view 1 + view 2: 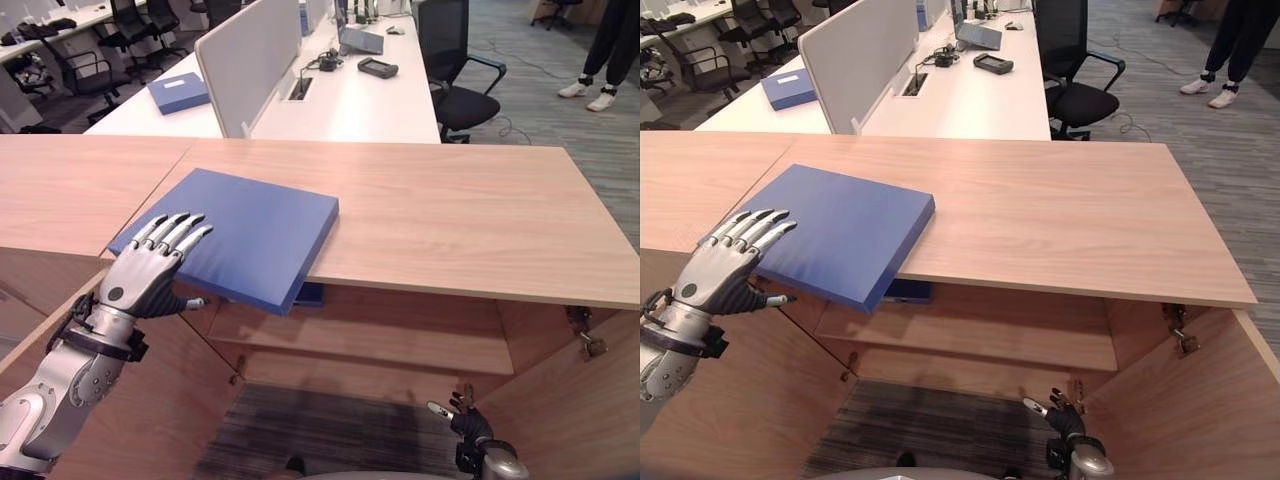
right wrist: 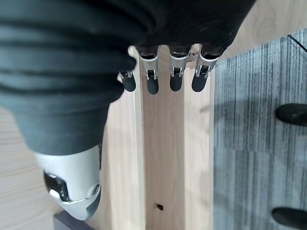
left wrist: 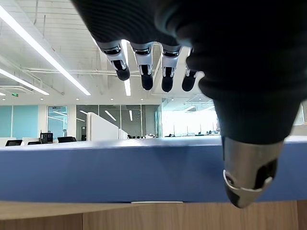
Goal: Put the empty folder in the office cabinet
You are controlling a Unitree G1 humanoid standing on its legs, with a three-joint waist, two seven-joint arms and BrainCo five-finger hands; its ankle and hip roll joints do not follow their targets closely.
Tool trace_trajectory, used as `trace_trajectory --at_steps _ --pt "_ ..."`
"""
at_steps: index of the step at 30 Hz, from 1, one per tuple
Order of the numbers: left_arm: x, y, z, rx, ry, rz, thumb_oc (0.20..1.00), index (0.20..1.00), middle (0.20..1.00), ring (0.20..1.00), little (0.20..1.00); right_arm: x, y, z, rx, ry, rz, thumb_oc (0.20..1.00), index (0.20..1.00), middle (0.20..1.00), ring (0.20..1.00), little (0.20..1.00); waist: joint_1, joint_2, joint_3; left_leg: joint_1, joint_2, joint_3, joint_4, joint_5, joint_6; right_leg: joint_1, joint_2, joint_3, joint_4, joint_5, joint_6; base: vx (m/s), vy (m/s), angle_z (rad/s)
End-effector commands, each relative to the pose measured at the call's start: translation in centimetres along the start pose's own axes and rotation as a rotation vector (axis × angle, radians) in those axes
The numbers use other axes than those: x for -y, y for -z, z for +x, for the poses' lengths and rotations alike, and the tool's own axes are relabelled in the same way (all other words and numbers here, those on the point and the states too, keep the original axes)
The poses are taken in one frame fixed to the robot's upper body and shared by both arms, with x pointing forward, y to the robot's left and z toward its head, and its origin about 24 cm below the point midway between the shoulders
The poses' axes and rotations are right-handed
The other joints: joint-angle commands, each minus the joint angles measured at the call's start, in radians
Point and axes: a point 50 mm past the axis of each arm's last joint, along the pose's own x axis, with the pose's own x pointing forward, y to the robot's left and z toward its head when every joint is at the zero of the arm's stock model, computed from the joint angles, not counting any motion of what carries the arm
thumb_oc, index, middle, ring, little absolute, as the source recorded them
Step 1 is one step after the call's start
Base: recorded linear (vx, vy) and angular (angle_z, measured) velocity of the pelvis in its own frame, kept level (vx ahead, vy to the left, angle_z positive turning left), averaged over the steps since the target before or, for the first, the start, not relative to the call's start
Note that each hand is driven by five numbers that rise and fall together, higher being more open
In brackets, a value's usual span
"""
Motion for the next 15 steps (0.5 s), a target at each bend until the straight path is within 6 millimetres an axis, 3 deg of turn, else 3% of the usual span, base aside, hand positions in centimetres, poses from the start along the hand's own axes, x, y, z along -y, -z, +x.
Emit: trace_trajectory --at_steps 1,15 --pt "-2.1 0.4 2.0 0.019 -0.107 0.049 1.000 1.000 1.000 1.000 1.000 -1.4 -3.9 1.3 0.120 -0.030 0.019 1.000 1.000 1.000 1.000 1.000 -0.012 -0.031 0.037 0.077 0.076 0.013 0.022 -0.099 -0.062 0.042 -0.037 0.033 0.022 -0.081 0.070 0.00 0.000 0.00" --pt "-0.5 0.0 2.4 0.015 -0.073 0.014 1.000 1.000 1.000 1.000 1.000 -1.2 -3.9 1.3 0.119 -0.020 0.024 1.000 1.000 1.000 1.000 1.000 -0.022 -0.033 0.037 0.081 0.078 0.014 0.022 -0.100 -0.062 0.046 -0.036 0.037 0.021 -0.083 0.068 0.00 0.000 0.00"
